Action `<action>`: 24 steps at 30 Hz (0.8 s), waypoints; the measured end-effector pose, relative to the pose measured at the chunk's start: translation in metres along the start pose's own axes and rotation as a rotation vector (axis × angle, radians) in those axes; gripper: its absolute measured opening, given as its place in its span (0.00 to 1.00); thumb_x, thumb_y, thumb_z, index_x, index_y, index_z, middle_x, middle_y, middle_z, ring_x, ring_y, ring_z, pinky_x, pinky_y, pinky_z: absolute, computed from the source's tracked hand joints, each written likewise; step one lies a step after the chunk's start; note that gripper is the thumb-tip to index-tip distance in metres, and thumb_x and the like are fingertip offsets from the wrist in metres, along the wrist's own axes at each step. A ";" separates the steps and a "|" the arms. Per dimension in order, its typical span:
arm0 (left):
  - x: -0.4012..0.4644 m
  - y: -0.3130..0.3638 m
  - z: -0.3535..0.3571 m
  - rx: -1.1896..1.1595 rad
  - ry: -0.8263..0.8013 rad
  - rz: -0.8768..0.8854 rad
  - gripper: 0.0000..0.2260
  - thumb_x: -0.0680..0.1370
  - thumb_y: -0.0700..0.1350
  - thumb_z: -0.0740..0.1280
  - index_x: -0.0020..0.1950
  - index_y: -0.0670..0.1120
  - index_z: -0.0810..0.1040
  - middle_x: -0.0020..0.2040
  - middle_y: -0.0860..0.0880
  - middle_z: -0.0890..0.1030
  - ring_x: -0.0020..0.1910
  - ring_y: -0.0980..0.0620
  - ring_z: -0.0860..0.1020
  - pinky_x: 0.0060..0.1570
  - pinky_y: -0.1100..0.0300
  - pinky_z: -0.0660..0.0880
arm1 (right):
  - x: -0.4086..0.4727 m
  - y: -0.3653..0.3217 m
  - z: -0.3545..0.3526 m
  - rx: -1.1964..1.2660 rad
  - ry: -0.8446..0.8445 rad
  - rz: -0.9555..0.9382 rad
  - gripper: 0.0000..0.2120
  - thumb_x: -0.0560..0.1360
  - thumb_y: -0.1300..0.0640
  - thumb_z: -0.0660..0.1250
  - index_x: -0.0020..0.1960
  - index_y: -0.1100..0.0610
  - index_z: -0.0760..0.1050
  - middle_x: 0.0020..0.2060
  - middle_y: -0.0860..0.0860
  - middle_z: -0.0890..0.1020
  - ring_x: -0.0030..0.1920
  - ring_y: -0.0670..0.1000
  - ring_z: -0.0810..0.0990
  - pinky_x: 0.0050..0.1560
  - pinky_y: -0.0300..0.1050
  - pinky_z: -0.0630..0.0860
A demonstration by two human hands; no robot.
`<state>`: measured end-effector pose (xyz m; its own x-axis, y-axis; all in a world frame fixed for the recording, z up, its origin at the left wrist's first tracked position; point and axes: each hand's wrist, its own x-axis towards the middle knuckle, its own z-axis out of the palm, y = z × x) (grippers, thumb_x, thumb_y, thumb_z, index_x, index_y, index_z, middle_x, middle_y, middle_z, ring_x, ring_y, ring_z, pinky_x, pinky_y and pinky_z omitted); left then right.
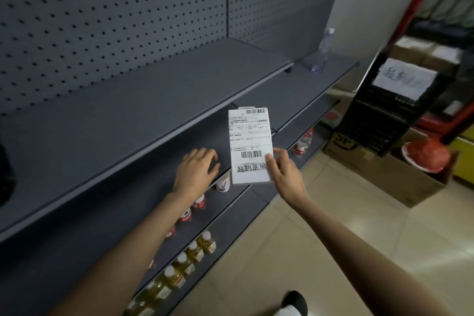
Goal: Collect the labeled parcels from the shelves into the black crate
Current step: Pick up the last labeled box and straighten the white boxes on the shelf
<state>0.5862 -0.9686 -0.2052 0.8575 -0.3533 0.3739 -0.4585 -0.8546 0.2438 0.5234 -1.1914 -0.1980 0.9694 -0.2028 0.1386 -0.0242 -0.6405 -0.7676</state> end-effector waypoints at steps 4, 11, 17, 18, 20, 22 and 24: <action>0.063 0.066 0.024 -0.025 0.011 0.085 0.07 0.71 0.47 0.70 0.44 0.47 0.74 0.40 0.50 0.78 0.42 0.47 0.75 0.39 0.55 0.71 | 0.035 0.041 -0.068 -0.032 0.092 -0.035 0.14 0.80 0.44 0.53 0.57 0.52 0.69 0.35 0.44 0.79 0.38 0.43 0.75 0.37 0.44 0.66; 0.162 0.181 0.077 -0.083 0.034 0.212 0.06 0.73 0.47 0.69 0.44 0.47 0.74 0.41 0.50 0.78 0.42 0.47 0.75 0.38 0.56 0.69 | 0.083 0.124 -0.177 -0.070 0.255 -0.010 0.14 0.80 0.44 0.54 0.58 0.51 0.69 0.40 0.47 0.81 0.44 0.54 0.78 0.44 0.51 0.72; 0.226 0.264 0.134 -0.153 -0.023 0.348 0.06 0.72 0.46 0.70 0.44 0.47 0.74 0.40 0.50 0.78 0.41 0.46 0.75 0.40 0.55 0.70 | 0.108 0.185 -0.249 -0.084 0.357 0.079 0.16 0.80 0.45 0.55 0.60 0.54 0.69 0.36 0.44 0.78 0.43 0.52 0.77 0.43 0.48 0.68; 0.238 0.275 0.144 -0.157 -0.033 0.367 0.06 0.72 0.45 0.70 0.44 0.46 0.74 0.40 0.50 0.78 0.41 0.46 0.75 0.40 0.54 0.71 | 0.113 0.195 -0.256 -0.084 0.374 0.096 0.16 0.80 0.45 0.54 0.60 0.54 0.69 0.36 0.44 0.77 0.43 0.52 0.78 0.43 0.49 0.69; 0.263 0.297 0.163 -0.158 -0.054 0.409 0.05 0.72 0.45 0.69 0.43 0.47 0.74 0.40 0.50 0.78 0.41 0.47 0.75 0.40 0.53 0.72 | 0.124 0.214 -0.270 -0.086 0.409 0.125 0.17 0.80 0.44 0.54 0.61 0.54 0.69 0.35 0.44 0.77 0.42 0.53 0.78 0.43 0.51 0.70; 0.288 0.315 0.183 -0.174 -0.086 0.443 0.05 0.72 0.45 0.69 0.43 0.47 0.74 0.40 0.50 0.78 0.41 0.47 0.75 0.40 0.53 0.72 | 0.141 0.234 -0.283 -0.093 0.431 0.163 0.18 0.80 0.43 0.53 0.62 0.55 0.68 0.34 0.44 0.78 0.42 0.53 0.78 0.44 0.52 0.71; 0.315 0.330 0.204 -0.185 -0.109 0.464 0.06 0.71 0.45 0.70 0.43 0.47 0.73 0.39 0.50 0.77 0.40 0.47 0.75 0.39 0.53 0.72 | 0.163 0.253 -0.295 -0.108 0.440 0.209 0.16 0.80 0.45 0.54 0.62 0.54 0.68 0.34 0.44 0.78 0.43 0.53 0.77 0.45 0.52 0.70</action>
<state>0.7523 -1.4397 -0.1899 0.5690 -0.7254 0.3873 -0.8217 -0.5206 0.2320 0.6029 -1.6049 -0.1853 0.7463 -0.6137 0.2577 -0.2551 -0.6213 -0.7409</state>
